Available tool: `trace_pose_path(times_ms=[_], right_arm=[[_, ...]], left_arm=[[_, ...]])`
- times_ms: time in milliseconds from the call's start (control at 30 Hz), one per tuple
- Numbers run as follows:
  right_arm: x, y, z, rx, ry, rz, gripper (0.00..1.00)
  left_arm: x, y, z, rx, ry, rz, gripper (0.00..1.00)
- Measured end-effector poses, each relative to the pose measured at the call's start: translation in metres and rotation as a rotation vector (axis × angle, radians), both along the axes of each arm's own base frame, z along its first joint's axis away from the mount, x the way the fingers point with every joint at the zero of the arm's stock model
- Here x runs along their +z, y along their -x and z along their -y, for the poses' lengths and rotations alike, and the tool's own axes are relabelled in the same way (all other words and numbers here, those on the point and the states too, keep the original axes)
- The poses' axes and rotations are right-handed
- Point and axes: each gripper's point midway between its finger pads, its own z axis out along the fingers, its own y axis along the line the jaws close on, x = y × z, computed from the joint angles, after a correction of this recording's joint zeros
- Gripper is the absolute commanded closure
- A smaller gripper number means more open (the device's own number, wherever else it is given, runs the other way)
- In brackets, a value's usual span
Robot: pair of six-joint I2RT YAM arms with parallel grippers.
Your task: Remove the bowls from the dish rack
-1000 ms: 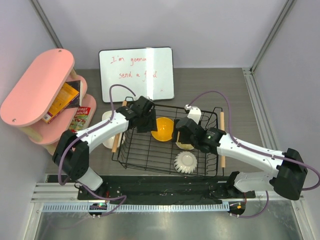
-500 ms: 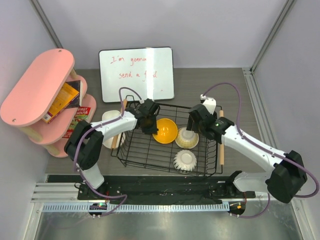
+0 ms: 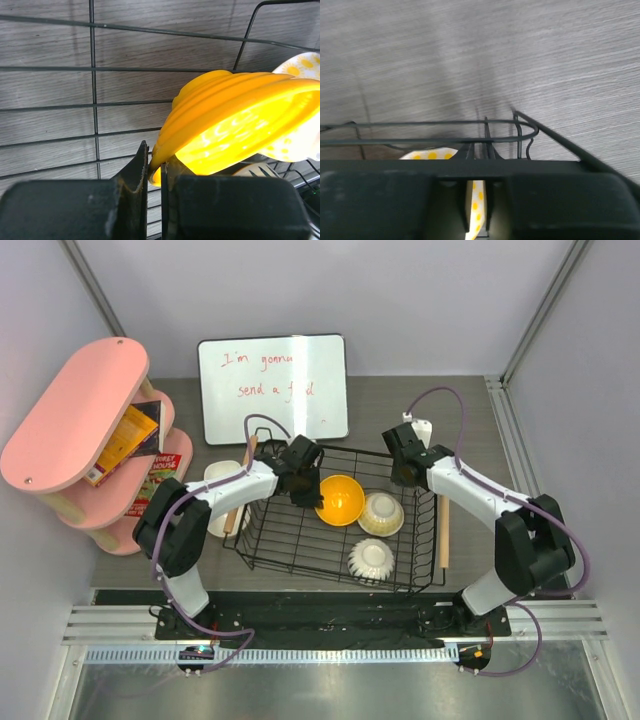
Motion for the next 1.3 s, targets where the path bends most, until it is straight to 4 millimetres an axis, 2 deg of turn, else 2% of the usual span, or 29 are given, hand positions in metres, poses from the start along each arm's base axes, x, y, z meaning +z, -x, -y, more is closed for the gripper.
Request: trace_pose_path(times_ms=[67, 167, 433, 567, 800, 867, 933, 1033, 1167, 1233, 1300], right_arm=[[-0.009, -0.004, 0.004, 0.002, 0.009, -0.029, 0.92], [-0.011, -0.010, 0.001, 0.016, 0.012, -0.049, 0.96], [-0.007, -0.060, -0.002, 0.012, 0.014, -0.025, 0.97], [-0.005, -0.072, -0.006, 0.019, 0.004, -0.013, 0.96], [-0.002, -0.065, -0.015, 0.059, -0.051, -0.025, 0.69], [0.008, -0.059, -0.018, 0.073, -0.079, -0.016, 0.62], [0.026, -0.052, -0.020, 0.090, -0.114, 0.012, 0.60], [0.070, -0.043, -0.023, 0.111, -0.176, 0.101, 0.59], [0.131, -0.026, -0.021, 0.125, -0.256, 0.239, 0.59], [0.149, -0.015, -0.020, 0.127, -0.291, 0.284, 0.59], [0.157, -0.002, -0.017, 0.126, -0.317, 0.308, 0.59]], left_arm=[[0.001, -0.002, 0.002, 0.001, 0.007, 0.006, 1.00], [0.002, -0.004, 0.004, 0.002, 0.016, 0.018, 1.00], [0.008, -0.022, 0.007, 0.028, 0.036, 0.086, 1.00], [0.009, -0.026, 0.006, 0.035, 0.039, 0.096, 1.00], [0.010, -0.025, 0.006, 0.027, 0.047, 0.096, 1.00], [0.015, -0.022, 0.006, 0.020, 0.054, 0.098, 1.00], [0.026, -0.016, 0.002, 0.008, 0.060, 0.102, 1.00], [0.052, -0.009, -0.002, -0.005, 0.085, 0.133, 1.00], [0.108, -0.003, -0.004, -0.015, 0.150, 0.210, 1.00], [0.134, -0.001, -0.007, -0.014, 0.184, 0.254, 1.00], [0.162, 0.005, -0.013, -0.008, 0.214, 0.303, 1.00]])
